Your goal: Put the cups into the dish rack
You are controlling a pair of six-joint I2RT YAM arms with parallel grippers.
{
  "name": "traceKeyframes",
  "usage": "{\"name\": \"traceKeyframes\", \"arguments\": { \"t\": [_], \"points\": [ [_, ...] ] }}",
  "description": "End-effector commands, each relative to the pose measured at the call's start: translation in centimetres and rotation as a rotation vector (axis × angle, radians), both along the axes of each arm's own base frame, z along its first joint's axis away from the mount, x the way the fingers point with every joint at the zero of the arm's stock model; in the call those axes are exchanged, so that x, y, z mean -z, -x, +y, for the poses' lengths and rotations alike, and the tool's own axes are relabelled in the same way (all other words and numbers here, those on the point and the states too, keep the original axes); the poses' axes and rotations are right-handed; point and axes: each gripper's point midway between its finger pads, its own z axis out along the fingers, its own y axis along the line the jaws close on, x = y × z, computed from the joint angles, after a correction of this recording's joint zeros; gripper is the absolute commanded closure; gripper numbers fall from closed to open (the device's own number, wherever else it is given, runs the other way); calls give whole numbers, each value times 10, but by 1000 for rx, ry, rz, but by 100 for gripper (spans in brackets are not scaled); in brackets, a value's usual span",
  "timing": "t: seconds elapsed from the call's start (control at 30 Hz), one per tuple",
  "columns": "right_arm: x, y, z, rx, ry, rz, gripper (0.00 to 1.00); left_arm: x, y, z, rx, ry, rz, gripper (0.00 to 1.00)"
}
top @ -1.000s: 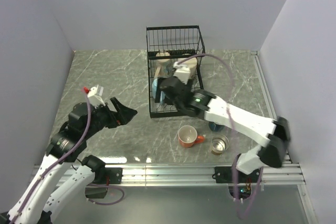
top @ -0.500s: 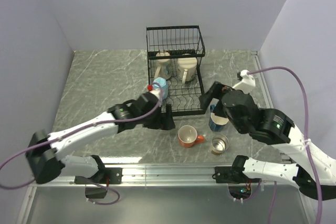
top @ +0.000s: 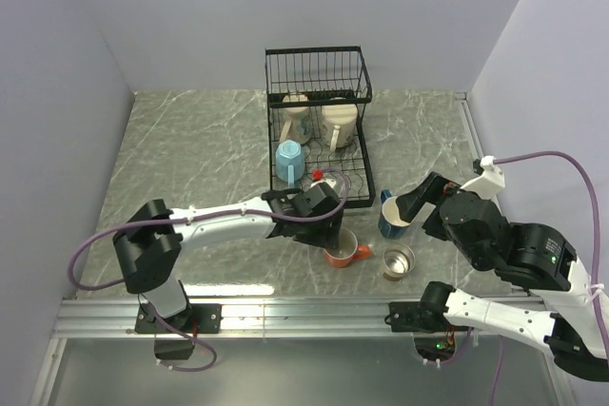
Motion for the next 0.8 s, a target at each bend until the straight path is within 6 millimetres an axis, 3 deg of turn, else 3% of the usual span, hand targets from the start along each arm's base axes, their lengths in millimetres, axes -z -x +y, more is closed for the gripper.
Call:
{"name": "traceKeyframes", "arguments": {
  "t": [0.0, 0.07, 0.1, 0.17, 0.2, 0.23, 0.33, 0.43, 0.47, 0.53, 0.57, 0.6, 0.63, 0.7, 0.73, 0.77],
  "points": [
    [1, 1, -11, 43, 11, 0, 0, -2, -7, -12, -15, 7, -1, 40],
    [2, 1, -11, 41, 13, 2, 0, 7, -5, -14, -15, -2, 20, 50],
    [3, 2, -11, 37, 15, 5, 0, 7, -4, -19, -9, 19, 29, 61],
    [4, 2, -10, 31, 18, 7, 0, 7, -3, -21, -14, 38, 40, 74],
    [5, 2, -10, 29, 16, 8, 0, 6, -2, -22, -17, 43, 42, 91],
    [4, 3, -9, 26, 13, 8, 0, 6, -3, -20, -24, 34, 42, 99],
    [3, 3, -7, 13, 0, 2, 0, 1, -9, -8, -60, -6, 10, 100],
    [-6, 1, 5, -28, -45, -20, 0, -18, -17, 5, -104, 22, -39, 100],
    [-7, 5, 17, -92, -65, -14, 0, -42, -21, 5, -122, 95, -77, 100],
    [-18, 3, 46, -178, -145, -36, 0, -58, -23, 13, -146, 154, -128, 100],
    [-19, 10, 66, -273, -185, -12, 0, -95, -28, 11, -155, 277, -199, 100],
    [-15, 14, 82, -327, -212, 10, 0, -109, -28, 13, -157, 329, -233, 100],
    [-25, 11, 103, -373, -276, -5, 0, -114, -27, 19, -162, 361, -266, 100],
    [-24, 26, 136, -508, -363, 54, 0, -167, -30, 33, -183, 514, -393, 100],
    [-38, 24, 153, -551, -431, 30, 0, -171, -29, 41, -184, 535, -423, 100],
    [-43, 25, 161, -577, -472, 37, 0, -196, -24, 54, -185, 597, -479, 100]
  ]
}}
